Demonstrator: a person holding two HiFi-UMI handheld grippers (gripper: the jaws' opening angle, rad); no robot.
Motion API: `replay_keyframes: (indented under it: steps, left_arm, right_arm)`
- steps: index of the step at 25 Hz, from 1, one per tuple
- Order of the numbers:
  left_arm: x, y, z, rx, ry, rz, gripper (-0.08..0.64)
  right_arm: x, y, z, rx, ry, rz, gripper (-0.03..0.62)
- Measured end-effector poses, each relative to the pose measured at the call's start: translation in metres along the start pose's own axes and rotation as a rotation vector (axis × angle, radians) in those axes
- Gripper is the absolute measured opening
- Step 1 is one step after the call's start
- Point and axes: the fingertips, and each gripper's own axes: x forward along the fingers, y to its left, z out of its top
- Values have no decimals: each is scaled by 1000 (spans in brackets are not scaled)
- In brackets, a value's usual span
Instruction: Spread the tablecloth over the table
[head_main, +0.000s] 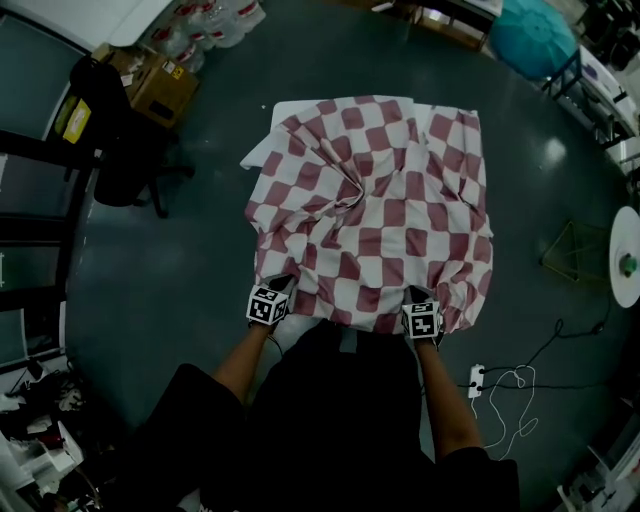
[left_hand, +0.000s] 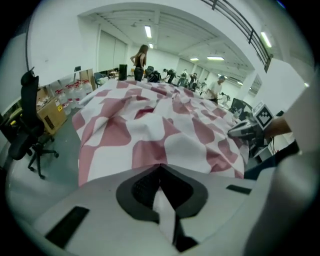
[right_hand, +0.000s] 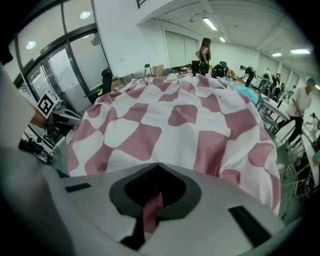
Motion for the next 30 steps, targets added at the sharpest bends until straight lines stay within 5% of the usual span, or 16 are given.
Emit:
replay_keyframes:
  steps: [5, 12, 18, 27, 30]
  left_arm:
    - [-7, 2, 59, -75, -128, 61, 15]
    - [0, 12, 146, -24, -238, 110, 15]
    - [10, 44, 199, 76, -234, 104, 15]
    - [79, 85, 243, 167, -164, -63, 15]
    - [100, 88, 240, 319, -111, -110, 15]
  right_arm:
    - [-18, -7, 78, 18, -183, 89, 17]
    - [3, -25, 188, -78, -283, 121, 17]
    - [24, -9, 258, -200, -260, 148, 17]
    - [122, 14, 324, -284, -127, 134, 17]
    - [155, 17, 335, -276, -73, 133, 17]
